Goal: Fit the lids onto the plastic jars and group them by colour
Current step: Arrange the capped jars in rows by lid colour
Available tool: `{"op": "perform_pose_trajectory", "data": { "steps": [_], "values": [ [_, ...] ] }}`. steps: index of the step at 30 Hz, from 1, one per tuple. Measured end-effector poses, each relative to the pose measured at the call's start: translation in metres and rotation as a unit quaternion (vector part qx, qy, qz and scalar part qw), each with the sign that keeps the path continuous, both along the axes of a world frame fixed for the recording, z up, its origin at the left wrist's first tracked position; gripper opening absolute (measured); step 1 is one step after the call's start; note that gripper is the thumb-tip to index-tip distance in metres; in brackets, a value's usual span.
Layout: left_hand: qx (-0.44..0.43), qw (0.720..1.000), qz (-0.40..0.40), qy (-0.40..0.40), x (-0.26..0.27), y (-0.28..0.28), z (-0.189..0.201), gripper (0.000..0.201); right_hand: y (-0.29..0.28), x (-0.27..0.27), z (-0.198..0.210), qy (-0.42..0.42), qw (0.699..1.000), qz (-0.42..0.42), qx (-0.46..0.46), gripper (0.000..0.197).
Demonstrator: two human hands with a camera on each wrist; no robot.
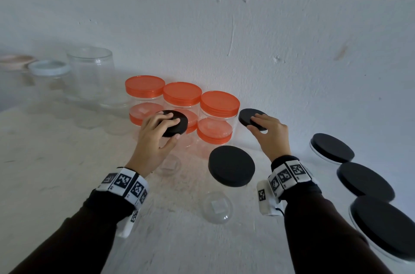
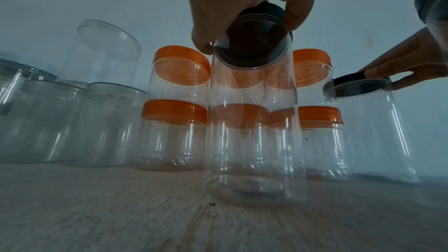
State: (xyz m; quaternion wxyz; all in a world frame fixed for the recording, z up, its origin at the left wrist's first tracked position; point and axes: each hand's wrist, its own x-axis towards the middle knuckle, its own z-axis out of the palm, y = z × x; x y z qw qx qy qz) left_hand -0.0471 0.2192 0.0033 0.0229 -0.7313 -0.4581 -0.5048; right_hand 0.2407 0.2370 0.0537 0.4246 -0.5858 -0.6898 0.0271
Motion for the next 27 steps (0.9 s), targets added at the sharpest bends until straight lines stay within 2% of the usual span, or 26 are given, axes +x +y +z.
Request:
{"op": "perform_pose_trajectory", "data": {
  "steps": [12,15,19,22,24,27],
  "values": [
    [-0.001,1.000,0.002,-0.001,0.001,0.000,0.001,0.047,0.004,-0.002,0.004,-0.035,0.999,0.001,-0.011,0.032],
    [-0.001,1.000,0.002,-0.001,0.000,-0.001,0.001,0.047,-0.001,-0.001,0.014,-0.008,1.000,0.008,-0.027,0.033],
    [-0.007,1.000,0.000,-0.004,0.001,0.000,0.000,0.048,-0.024,-0.007,0.029,0.035,0.999,0.004,0.024,0.027],
    [-0.022,1.000,0.001,-0.017,0.001,-0.001,0.000,0.051,-0.060,-0.019,0.039,0.082,0.994,0.066,0.026,0.020],
    [-0.032,0.999,0.003,-0.020,0.001,-0.001,0.000,0.053,-0.085,-0.028,0.041,0.081,0.988,0.134,0.006,0.019],
    [-0.032,0.999,0.005,-0.013,0.000,0.000,0.001,0.053,-0.109,-0.036,0.033,-0.027,0.974,0.219,-0.045,0.041]
  ]
}}
